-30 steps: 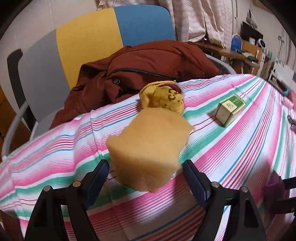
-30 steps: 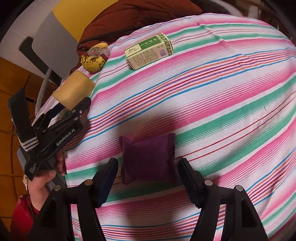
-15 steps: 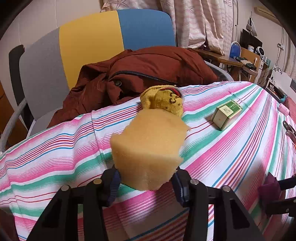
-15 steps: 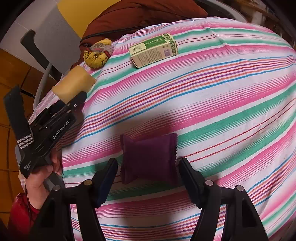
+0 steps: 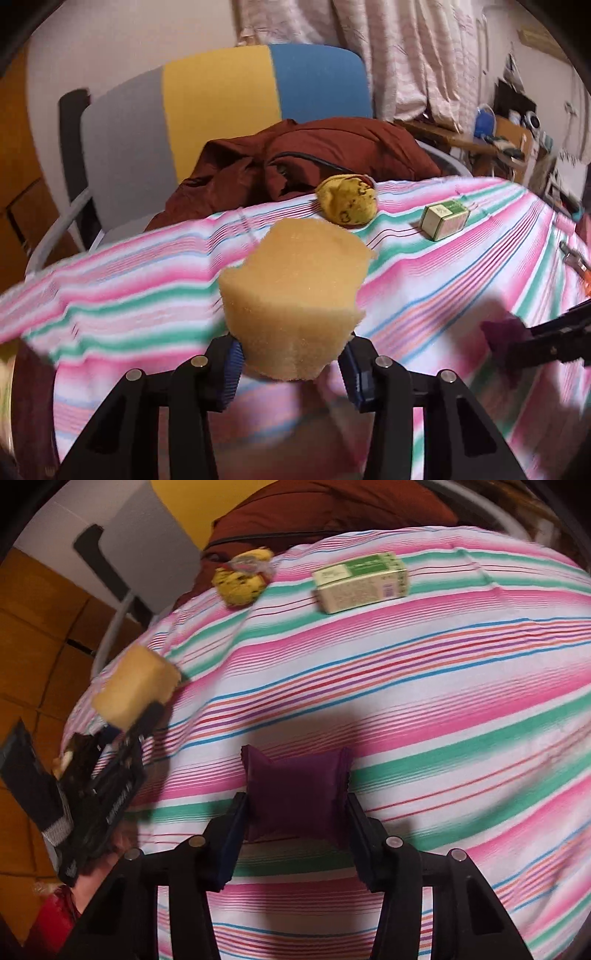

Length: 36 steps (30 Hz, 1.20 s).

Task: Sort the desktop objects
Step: 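Carry the purple packet and tan sponge to the gold tray and release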

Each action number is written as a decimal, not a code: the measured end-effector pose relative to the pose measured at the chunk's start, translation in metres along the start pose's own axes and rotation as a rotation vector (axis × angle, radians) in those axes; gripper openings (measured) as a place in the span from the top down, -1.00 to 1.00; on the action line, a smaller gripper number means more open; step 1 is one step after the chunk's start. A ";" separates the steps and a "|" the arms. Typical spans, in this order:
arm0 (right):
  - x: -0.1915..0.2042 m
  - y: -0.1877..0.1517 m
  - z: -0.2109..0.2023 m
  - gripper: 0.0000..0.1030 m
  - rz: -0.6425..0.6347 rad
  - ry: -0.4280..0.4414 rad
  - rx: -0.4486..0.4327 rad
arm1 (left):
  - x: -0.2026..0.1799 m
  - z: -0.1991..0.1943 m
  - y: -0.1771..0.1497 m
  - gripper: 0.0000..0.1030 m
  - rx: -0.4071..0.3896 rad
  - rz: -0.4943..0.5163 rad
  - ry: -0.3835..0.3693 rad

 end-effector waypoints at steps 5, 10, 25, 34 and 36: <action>0.030 -0.021 0.016 0.01 -0.101 0.015 -0.018 | 0.005 -0.040 -0.021 0.12 -0.017 -0.043 0.004; 0.065 -0.035 0.008 0.01 -0.288 0.026 -0.109 | 0.023 -0.086 -0.047 0.12 -0.022 -0.089 0.040; 0.232 -0.105 0.022 0.01 -0.414 0.233 -0.069 | 0.120 -0.182 -0.111 0.12 -0.027 -0.328 0.161; 0.319 -0.140 0.038 0.01 -0.470 0.301 -0.041 | 0.168 -0.207 -0.170 0.11 0.029 -0.409 0.235; 0.338 -0.144 0.051 0.00 -0.472 0.308 -0.027 | 0.174 -0.201 -0.186 0.08 0.072 -0.435 0.211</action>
Point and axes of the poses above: each gripper's, at about its wrist camera, not at the fingertips, and z roughly the way its jaws point, x to its left, y to its top, the point moved 9 cm from there along z, roughly the way its jaws point, and after that the axes turned 9 degrees about z, right-handed, at the moved point
